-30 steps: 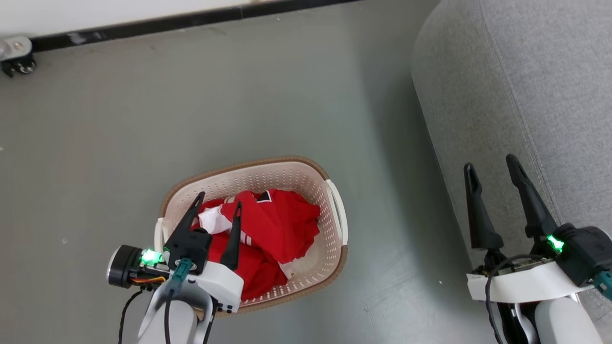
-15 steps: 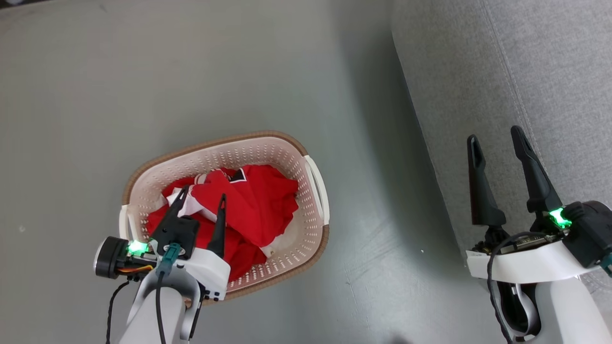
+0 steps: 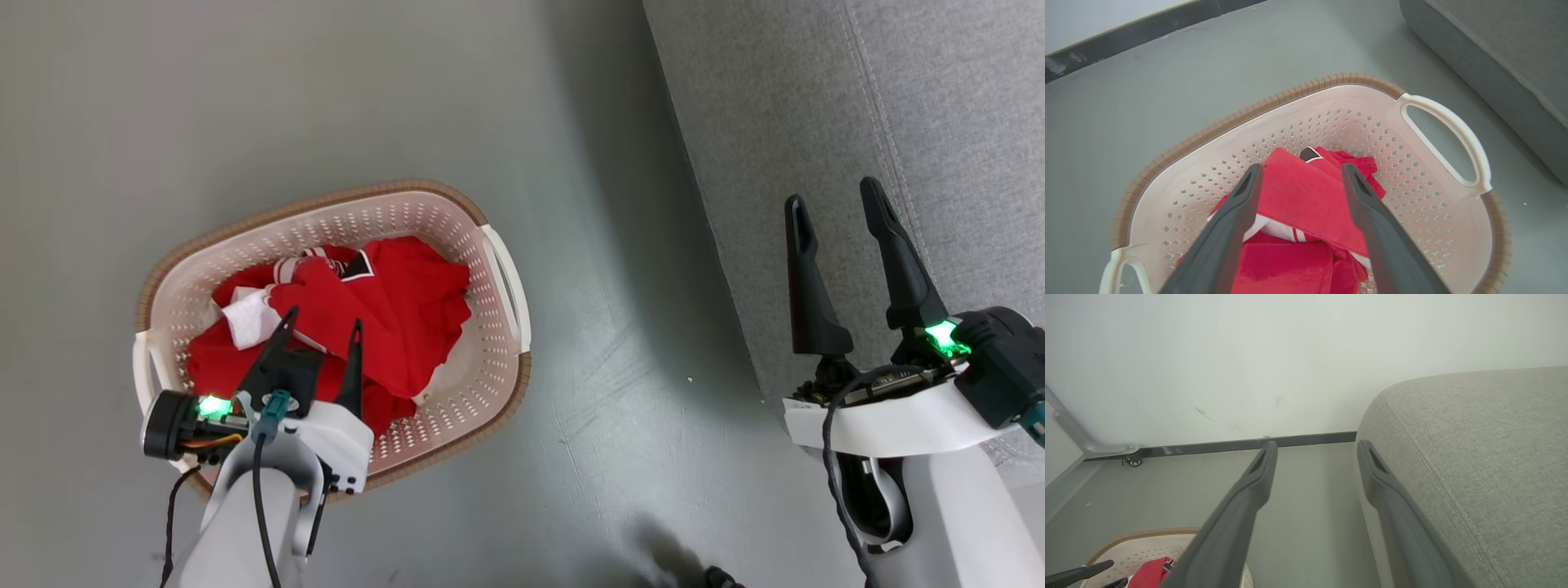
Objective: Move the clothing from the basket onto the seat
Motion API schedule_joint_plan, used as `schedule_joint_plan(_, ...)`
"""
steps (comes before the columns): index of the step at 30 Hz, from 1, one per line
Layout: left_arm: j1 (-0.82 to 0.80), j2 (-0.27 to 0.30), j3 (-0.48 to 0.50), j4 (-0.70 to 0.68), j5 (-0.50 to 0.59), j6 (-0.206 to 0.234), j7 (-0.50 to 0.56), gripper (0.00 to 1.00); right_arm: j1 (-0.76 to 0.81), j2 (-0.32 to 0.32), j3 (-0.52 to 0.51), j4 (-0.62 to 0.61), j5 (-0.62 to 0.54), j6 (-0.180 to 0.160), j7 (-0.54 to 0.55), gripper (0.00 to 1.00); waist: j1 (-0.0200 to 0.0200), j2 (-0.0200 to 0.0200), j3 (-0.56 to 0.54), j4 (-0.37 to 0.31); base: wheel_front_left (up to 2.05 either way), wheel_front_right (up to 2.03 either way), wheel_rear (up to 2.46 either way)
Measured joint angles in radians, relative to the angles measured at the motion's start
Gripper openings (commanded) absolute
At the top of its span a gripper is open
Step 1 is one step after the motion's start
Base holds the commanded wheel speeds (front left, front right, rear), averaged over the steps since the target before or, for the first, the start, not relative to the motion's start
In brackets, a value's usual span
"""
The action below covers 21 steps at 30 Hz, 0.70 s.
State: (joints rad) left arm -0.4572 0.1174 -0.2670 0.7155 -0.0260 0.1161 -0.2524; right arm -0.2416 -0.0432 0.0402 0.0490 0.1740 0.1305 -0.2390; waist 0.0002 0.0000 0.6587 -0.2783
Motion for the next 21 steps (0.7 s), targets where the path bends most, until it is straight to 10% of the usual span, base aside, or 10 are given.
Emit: schedule_joint_plan(21,-0.121,0.009,0.017,0.107,0.002,0.034,0.028,1.00,-0.074,0.000,0.036,0.048,0.038,0.000,-0.009,1.00,0.0000,0.0000,0.106,-0.059,0.00,0.00,0.00)
